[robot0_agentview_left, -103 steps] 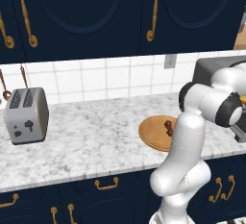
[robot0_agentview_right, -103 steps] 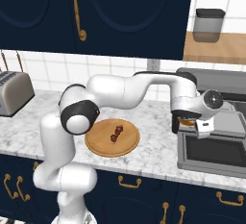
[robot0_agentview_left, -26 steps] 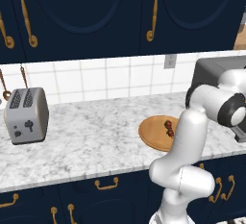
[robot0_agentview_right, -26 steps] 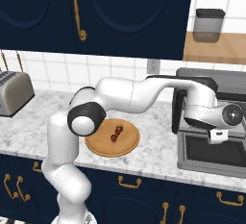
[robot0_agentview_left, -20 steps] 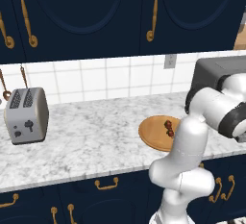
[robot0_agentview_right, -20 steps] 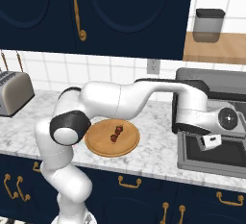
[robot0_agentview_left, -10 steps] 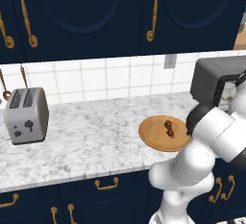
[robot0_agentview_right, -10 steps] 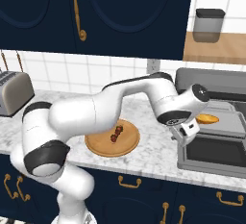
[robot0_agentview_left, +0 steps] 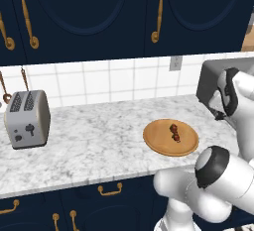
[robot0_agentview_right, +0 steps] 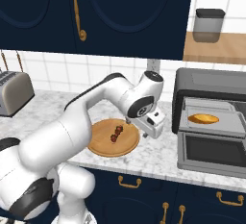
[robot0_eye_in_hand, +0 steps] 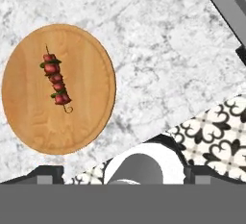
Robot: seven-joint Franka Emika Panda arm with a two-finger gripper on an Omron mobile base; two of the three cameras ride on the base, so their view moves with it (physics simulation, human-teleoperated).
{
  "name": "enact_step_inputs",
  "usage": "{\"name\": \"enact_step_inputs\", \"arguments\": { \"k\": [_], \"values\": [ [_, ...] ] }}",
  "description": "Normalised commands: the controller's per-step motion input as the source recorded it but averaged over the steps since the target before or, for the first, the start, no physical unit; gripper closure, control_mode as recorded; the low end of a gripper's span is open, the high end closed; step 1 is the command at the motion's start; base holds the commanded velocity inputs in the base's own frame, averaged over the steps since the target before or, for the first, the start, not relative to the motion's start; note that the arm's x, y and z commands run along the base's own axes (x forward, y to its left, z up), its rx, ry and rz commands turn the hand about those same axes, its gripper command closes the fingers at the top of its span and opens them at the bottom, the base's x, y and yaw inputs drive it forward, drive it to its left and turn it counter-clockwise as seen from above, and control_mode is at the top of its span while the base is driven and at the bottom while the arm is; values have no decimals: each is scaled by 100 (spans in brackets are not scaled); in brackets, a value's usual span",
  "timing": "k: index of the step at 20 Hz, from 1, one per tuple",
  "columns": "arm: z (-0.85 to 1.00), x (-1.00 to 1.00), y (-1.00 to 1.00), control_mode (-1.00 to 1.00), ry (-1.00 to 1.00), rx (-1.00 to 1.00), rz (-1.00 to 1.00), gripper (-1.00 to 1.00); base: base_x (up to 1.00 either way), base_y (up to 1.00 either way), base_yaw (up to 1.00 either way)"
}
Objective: Pick up the kebab skewer and baguette bread, and place them inside the toaster oven. Close the toaster oven door and start by setting the timer.
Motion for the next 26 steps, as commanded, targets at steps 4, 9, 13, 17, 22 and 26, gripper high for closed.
{"name": "enact_step_inputs", "arguments": {
  "k": [4, 9, 13, 17, 22, 26],
  "values": [
    [0, 8, 73, -100, 17, -7, 15, -100, 0, 0, 0],
    [-1, 34, 66, -100, 15, -9, 9, -100, 0, 0, 0],
    [-1, 59, 48, -100, 18, -5, 3, -100, 0, 0, 0],
    [-9, 60, 14, -100, 15, -1, 0, -100, 0, 0, 0],
    [-44, 42, 0, -100, 2, -1, 2, -100, 0, 0, 0],
    [-65, 19, 2, -100, -2, -4, 3, -100, 0, 0, 0]
  ]
}}
